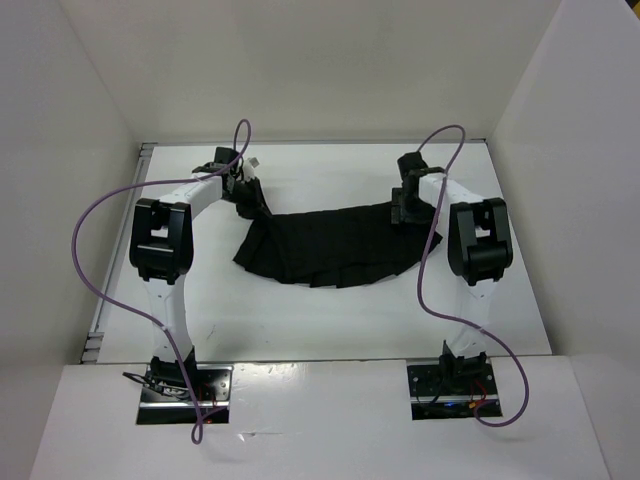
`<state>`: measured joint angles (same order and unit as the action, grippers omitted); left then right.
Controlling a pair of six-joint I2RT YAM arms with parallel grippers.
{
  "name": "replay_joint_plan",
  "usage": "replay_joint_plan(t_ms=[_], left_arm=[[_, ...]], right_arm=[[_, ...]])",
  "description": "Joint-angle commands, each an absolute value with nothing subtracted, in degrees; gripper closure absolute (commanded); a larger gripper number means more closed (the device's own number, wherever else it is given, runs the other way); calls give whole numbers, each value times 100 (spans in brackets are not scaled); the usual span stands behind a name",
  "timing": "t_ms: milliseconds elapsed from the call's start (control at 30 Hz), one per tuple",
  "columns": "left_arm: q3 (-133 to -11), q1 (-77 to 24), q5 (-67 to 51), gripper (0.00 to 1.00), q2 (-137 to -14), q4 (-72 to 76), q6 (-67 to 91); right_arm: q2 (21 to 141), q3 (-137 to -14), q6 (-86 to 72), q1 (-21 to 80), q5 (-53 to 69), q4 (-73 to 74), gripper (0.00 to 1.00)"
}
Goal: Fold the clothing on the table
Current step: Fold the skirt
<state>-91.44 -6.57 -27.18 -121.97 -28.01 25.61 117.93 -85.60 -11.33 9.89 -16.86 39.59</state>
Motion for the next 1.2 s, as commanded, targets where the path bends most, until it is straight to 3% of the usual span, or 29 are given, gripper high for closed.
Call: replay_joint_plan(t_ms=[0, 233, 533, 600, 700, 733, 800, 1167], left_arm=[[-9062, -633, -2874, 80, -12147, -2821, 2417], [-9009, -466, -2926, 80, -12094, -2821, 2417], [-9062, -308, -3032, 80, -12041, -2769, 2417], [-9114, -308, -3032, 80, -12041, -2769, 2469], [-9114, -255, -3085, 80, -12094, -2769, 2470], [-9114, -255, -3085, 80, -12094, -2769, 2470], [-9114, -255, -3146, 80, -12094, -2769, 2470], [-9589, -764, -4209, 80, -11399, -3094, 2180]], right_arm=[[12199, -8552, -941, 528, -742, 3604, 20], [12313, -8358, -747, 115, 1632, 3551, 22], [12050, -7884, -853, 456, 2328, 3788, 30], [12050, -7753, -905, 588, 2495, 3840, 35], [12050, -7551, -905, 677, 2715, 3841, 53], [12050, -7480, -905, 764, 2716, 3841, 79], [12050, -7365, -1010, 826, 2716, 3841, 100], [11698, -7348, -1239, 879, 2338, 3788, 100]])
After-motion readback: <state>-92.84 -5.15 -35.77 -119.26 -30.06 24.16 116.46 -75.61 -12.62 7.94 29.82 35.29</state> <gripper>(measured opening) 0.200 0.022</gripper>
